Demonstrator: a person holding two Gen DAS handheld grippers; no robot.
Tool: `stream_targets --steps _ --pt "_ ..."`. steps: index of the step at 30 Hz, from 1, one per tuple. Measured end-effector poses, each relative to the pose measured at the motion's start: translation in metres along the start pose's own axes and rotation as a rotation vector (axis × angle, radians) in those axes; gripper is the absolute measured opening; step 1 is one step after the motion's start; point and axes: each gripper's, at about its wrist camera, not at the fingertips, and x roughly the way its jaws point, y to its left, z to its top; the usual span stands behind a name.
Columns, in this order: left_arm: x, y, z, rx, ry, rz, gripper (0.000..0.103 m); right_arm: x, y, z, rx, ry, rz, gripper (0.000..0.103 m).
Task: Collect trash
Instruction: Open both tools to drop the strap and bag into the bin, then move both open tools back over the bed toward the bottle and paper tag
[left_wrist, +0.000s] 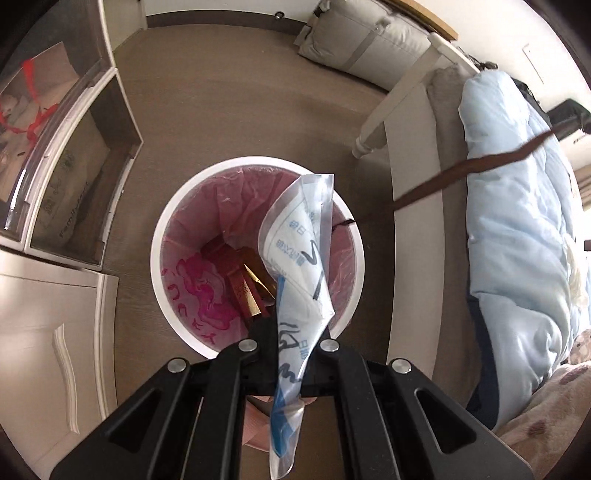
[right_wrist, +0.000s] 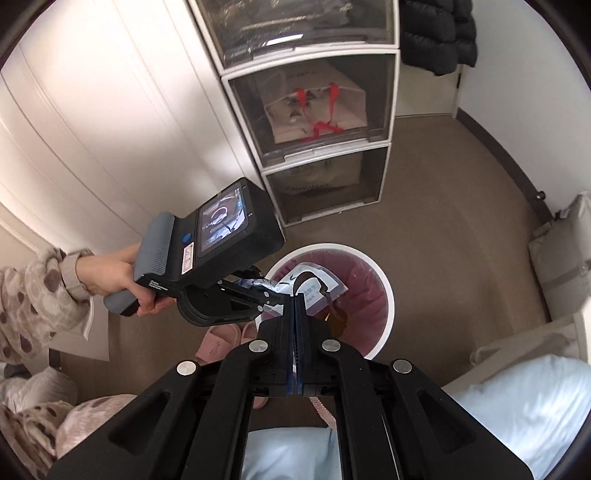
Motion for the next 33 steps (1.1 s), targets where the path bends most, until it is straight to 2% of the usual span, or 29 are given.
stream_targets --steps 4,5,7,8,9,10,11,13,15,16,19,23,25,28,33 --pt "0.018 0.003 -0.001 0.056 0.048 0.034 0.005 0.023 -0.001 -0.001 -0.113 0.066 -0.002 0.003" --pt "0.021 0.002 -0.001 0.077 0.051 0.043 0.009 0.028 -0.001 -0.001 -0.145 0.08 0.009 0.003" --pt "0.027 0.001 -0.003 0.127 0.058 0.039 0.02 0.036 0.003 -0.006 -0.238 0.111 -0.005 0.018" --pt "0.03 0.0 -0.004 0.152 0.062 0.047 0.037 0.039 0.005 -0.009 -0.289 0.116 -0.033 0.025" --pt "0.033 -0.001 -0.004 0.178 0.063 0.062 0.056 0.042 0.007 -0.011 -0.341 0.117 -0.061 0.036" --pt "0.036 -0.002 -0.005 0.201 0.061 0.085 0.065 0.044 0.009 -0.014 -0.39 0.116 -0.075 0.042" --pt "0.039 -0.003 -0.006 0.217 0.059 0.103 0.072 0.045 0.01 -0.016 -0.43 0.118 -0.086 0.044" --pt "0.043 -0.003 -0.006 0.225 0.068 0.121 0.074 0.045 0.009 -0.019 -0.48 0.134 -0.112 0.048" --pt "0.042 -0.002 -0.005 0.217 0.064 0.131 0.088 0.041 0.009 -0.022 -0.499 0.132 -0.12 0.055" --pt "0.041 -0.002 -0.004 0.219 0.052 0.138 0.091 0.037 0.008 -0.024 -0.498 0.12 -0.124 0.059" --pt "0.042 -0.002 -0.004 0.248 0.031 0.152 0.094 0.03 0.005 -0.027 -0.472 0.101 -0.146 0.061" --pt "0.047 -0.001 0.0 0.229 0.067 0.167 0.094 0.022 0.001 -0.029 -0.445 0.095 -0.163 0.062" --pt "0.044 -0.002 0.002 0.223 0.076 0.165 0.094 0.016 0.0 -0.03 -0.433 0.082 -0.17 0.07" --pt "0.036 -0.006 0.001 0.222 0.067 0.18 0.095 0.003 0.001 -0.032 -0.421 0.057 -0.187 0.075" --pt "-0.001 -0.014 0.003 0.149 0.004 0.146 0.096 -0.031 0.001 -0.039 -0.343 0.009 -0.259 0.09"
